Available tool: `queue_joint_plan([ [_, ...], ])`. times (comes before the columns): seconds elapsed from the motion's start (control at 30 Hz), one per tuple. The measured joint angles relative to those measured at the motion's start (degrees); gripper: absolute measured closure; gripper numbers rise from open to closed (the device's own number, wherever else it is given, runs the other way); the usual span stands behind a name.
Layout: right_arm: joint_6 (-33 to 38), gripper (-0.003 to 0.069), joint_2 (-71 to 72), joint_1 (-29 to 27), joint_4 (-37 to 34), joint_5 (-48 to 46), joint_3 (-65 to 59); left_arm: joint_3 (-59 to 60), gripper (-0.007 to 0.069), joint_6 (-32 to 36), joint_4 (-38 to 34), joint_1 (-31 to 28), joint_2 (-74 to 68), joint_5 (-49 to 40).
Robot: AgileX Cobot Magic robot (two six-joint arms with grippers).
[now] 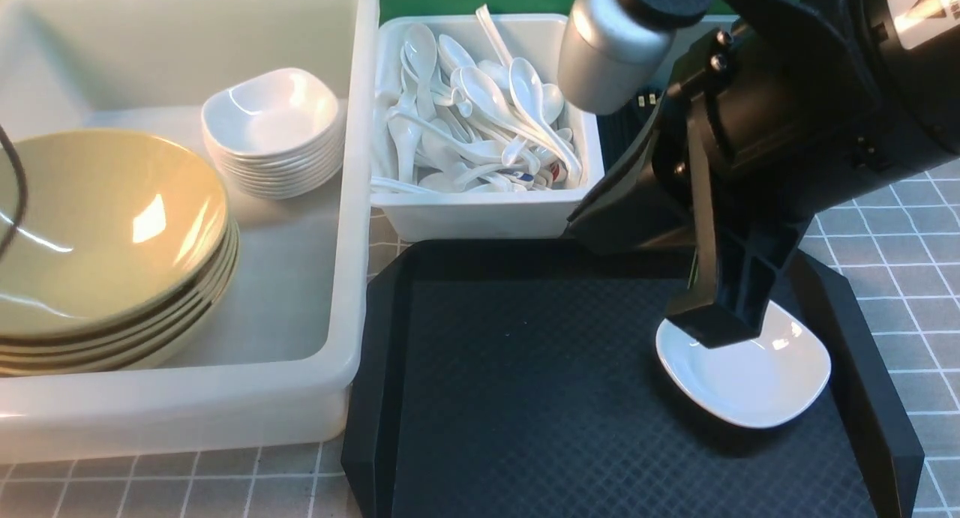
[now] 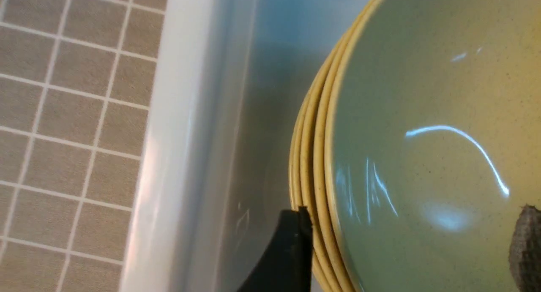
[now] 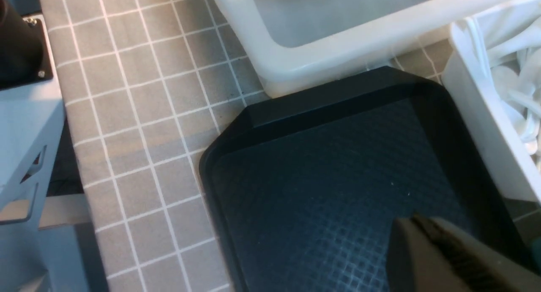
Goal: On grey table put chopsticks spoon bowls plates into blue grey white boxes.
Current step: 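Place the tan bowl onto the bowl stack in the left bin with the left gripper, then grasp the small white bowl on the black tray by its rim with the left gripper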
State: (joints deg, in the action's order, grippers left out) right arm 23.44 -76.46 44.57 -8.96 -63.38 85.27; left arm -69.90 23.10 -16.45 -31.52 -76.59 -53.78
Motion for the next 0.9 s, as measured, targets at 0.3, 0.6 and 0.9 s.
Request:
queue_joint_plan([
  [0.3,-3.9,0.0625,0.0,0.0,5.4,-2.3,0.0,-9.0,0.0097,-9.1,-1.2,13.8,8.8,-6.4],
  [0.6,-15.4,0.0625,10.0,0.0,15.4,-6.4,-8.2,-9.1,0.0412,-9.0,2.5,55.3,-1.1,-4.6],
  [0.9,-28.7,0.0625,24.7,0.0,24.9,-8.7,-21.2,-14.4,0.0568,-8.1,3.7,73.0,-20.1,3.8],
])
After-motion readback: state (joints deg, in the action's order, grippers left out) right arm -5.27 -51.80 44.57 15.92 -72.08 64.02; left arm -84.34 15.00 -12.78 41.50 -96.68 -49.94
